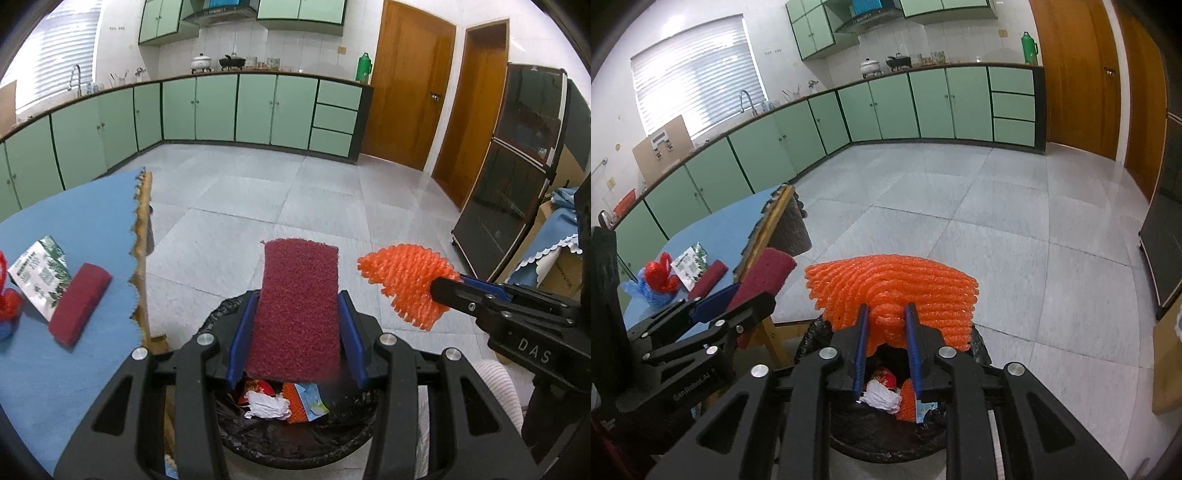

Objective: Collect trash
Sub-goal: 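Open both tools to drop the sponge and net into the bin, then close the left tool on the blue plastic bag while the right tool grasps the red sponge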

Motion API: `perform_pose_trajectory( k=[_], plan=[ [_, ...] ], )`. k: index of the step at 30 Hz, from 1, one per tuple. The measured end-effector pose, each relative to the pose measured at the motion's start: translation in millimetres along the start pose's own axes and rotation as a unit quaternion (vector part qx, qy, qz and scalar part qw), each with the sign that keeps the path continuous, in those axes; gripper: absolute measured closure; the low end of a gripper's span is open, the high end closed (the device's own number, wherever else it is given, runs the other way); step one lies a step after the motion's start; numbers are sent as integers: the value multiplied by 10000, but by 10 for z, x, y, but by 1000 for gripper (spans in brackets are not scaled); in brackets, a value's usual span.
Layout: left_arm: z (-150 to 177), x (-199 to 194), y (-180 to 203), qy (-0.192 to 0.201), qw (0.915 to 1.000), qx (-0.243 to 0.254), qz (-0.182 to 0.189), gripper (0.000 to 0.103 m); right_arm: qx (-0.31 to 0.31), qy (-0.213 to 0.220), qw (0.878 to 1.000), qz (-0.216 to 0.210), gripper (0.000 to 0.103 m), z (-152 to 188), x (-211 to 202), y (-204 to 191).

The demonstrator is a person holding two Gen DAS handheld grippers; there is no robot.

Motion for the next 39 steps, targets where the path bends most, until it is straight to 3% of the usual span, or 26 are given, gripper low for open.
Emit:
perform_pose_trajectory(
  k=[4,7,10,12,13,16,22,31,39],
  plan=[
    [-21,85,-36,-80,10000,6,4,59,115,-160,9997,-139,79,10,138,56],
    [-23,114,-71,-108,9999,-49,7,58,122,-258,9995,-144,70,27,228,80],
    [-32,124,-89,-117,9999,-81,7,50,154,-301,9993,-138,62,45,270,109],
    [-34,114,-92,-110,9999,-114,-3,48,157,-340,9992,-130,53,51,288,120],
    [-38,99,-107,-99,9999,-142,-4,46,167,-344,9992,-105,41,53,289,126],
    [-59,28,-149,-30,9998,-203,-36,43,183,-302,9993,-77,34,47,261,131],
    [-126,-209,-286,204,9991,-329,-187,29,358,-106,9992,105,6,-18,96,86],
    [-129,-724,-694,549,9939,-691,-666,22,214,308,9993,28,6,-171,-152,-270],
    [75,-1171,-1211,742,9832,-1075,-1278,22,-164,406,9988,-210,6,-254,-78,-851]
  ],
)
Point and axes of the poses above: each gripper's, at about its wrist camera, not at the fingertips, and x roughly the way its jaws point, y to its right, z to its underside, the point moved 2 cm from there along x, roughly the way its jaws point, and after that the axes turned 8 degrees about -y, right-handed, at the moved point
